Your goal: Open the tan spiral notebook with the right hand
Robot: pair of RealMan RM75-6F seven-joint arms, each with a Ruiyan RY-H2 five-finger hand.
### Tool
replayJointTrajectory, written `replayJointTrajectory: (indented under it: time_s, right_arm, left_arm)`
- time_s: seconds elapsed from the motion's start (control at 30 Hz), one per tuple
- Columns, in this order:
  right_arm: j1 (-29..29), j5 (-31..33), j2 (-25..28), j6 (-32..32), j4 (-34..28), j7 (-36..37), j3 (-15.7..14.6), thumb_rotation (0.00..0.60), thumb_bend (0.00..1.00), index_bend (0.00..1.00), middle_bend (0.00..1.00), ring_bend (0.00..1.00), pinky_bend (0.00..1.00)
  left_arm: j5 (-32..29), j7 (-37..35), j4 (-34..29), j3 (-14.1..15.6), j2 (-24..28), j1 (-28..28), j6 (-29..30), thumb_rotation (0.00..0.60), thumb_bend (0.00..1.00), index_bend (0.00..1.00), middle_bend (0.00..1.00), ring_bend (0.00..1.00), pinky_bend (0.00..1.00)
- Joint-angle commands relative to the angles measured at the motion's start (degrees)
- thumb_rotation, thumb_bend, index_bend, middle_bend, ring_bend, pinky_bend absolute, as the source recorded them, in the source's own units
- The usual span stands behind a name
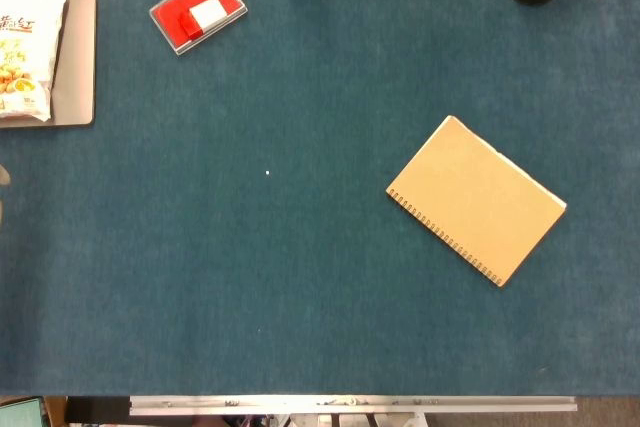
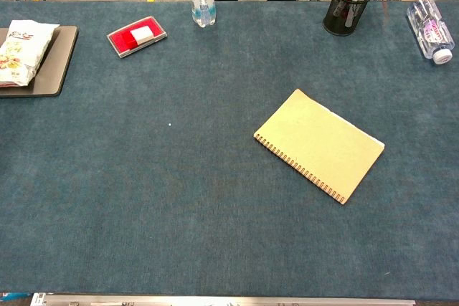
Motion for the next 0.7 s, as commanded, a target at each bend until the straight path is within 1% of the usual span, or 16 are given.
replayJointTrajectory:
  time_s: [0.03, 0.47, 0.7]
  right_arm:
    - [0.46, 0.1, -0.04, -0.97, 0.05, 0.15, -0.15, 0.6, 0.28, 0.32, 0.22, 0.07, 0.33]
    - [1.51, 0.31, -0.44, -3.04, 0.71, 0.74, -0.45, 0.6, 0.28, 0.32, 0.22, 0.07, 0.33]
    - [1.59, -1.18, -1.23, -2.1, 1.78, 0.17, -0.78, 0.6, 0.27, 0.32, 0.23, 0.08, 0.33]
  left_arm:
    - [-0.13, -0.16, -0.07, 0.12, 0.24, 0.14, -0.05, 0.6, 0.43, 0.44, 0.36, 0.28, 0.45]
    - [-0.7, -0.09, -0.49, 0.02, 0.66, 0.79, 0.76, 0.6, 0.43, 0.44, 0.36, 0.28, 0.45]
    - [-0.23, -0.23, -0.47, 0.18, 0.55, 0.54, 0.38, 0.6, 0.43, 0.44, 0.36, 0.28, 0.45]
